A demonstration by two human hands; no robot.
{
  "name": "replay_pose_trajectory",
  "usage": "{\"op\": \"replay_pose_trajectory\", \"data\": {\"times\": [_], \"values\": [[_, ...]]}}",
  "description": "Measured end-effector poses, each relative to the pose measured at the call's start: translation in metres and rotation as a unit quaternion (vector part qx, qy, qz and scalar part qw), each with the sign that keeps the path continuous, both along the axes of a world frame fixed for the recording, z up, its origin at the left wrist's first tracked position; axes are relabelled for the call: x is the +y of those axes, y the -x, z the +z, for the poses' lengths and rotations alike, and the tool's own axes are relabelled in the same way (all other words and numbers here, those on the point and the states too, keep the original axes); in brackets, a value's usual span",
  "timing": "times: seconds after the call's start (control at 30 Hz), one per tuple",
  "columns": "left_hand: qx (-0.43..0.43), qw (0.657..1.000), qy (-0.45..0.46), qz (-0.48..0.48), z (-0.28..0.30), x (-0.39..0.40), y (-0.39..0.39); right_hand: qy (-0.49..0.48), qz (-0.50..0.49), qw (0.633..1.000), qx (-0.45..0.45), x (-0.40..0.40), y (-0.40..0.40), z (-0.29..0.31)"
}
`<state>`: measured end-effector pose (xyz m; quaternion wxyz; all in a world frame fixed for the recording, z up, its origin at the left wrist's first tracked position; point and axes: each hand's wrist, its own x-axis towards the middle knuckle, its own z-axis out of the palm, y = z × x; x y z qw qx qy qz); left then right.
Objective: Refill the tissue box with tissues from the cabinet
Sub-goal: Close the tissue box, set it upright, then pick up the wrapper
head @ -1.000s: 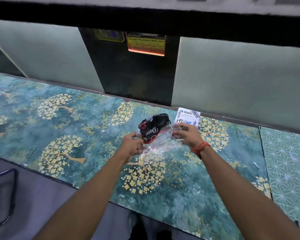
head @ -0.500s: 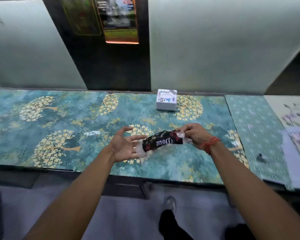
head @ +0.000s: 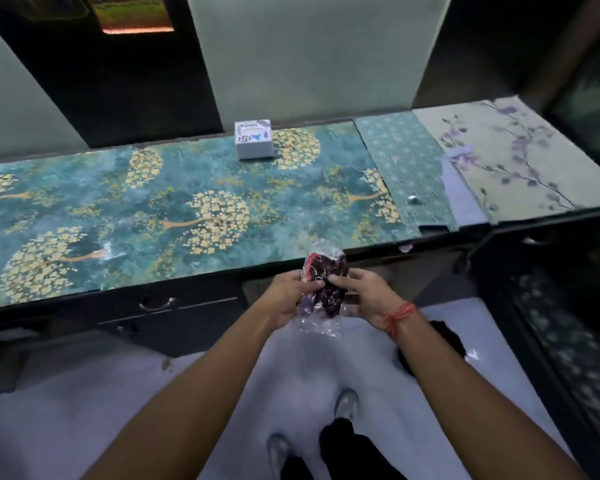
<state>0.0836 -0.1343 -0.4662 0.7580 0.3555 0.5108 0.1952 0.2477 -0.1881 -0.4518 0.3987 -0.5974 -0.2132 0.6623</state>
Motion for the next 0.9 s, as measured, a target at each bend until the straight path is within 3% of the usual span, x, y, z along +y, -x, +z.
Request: {"op": "replay_pose_trajectory", "data": {"times": [0.17,0.3,0.4,0.5,0.6,0.67,0.77,0.83,0.9], "values": [[0.005,0.998,0.024,-0.051,-0.016,-0.044,-0.049,-0.058,-0.087,0.983,-0.152,-0.049,-0.050,-0.016],[-0.028,0.992,0.106,0.056,-0.040,-0.074,-0.112,-0.066,-0.118,0.990,-0.051,-0.102,-0.099,-0.026],[-0.017,0.982,0.176,0.071,-0.055,-0.100,-0.167,-0.098,-0.077,0.992,0.014,-0.149,-0.150,-0.037],[-0.003,0.964,0.265,0.031,-0.070,-0.127,-0.217,-0.129,-0.011,0.980,-0.153,-0.193,-0.194,-0.053],[0.010,0.952,0.305,-0.010,-0.085,-0.147,-0.260,-0.120,-0.092,0.948,-0.281,-0.214,-0.221,-0.080],[0.044,0.972,0.230,-0.031,-0.101,-0.154,-0.289,-0.102,-0.180,0.922,-0.327,-0.218,-0.238,-0.107],[0.117,0.993,0.034,-0.005,-0.146,-0.161,-0.330,-0.069,-0.266,0.863,-0.424,-0.221,-0.264,-0.155],[0.149,0.983,-0.108,-0.022,-0.180,-0.164,-0.344,-0.059,-0.307,0.837,-0.450,-0.220,-0.276,-0.189],[0.151,0.968,-0.177,-0.089,-0.231,-0.161,-0.362,-0.051,-0.337,0.814,-0.471,-0.215,-0.292,-0.243]]}}
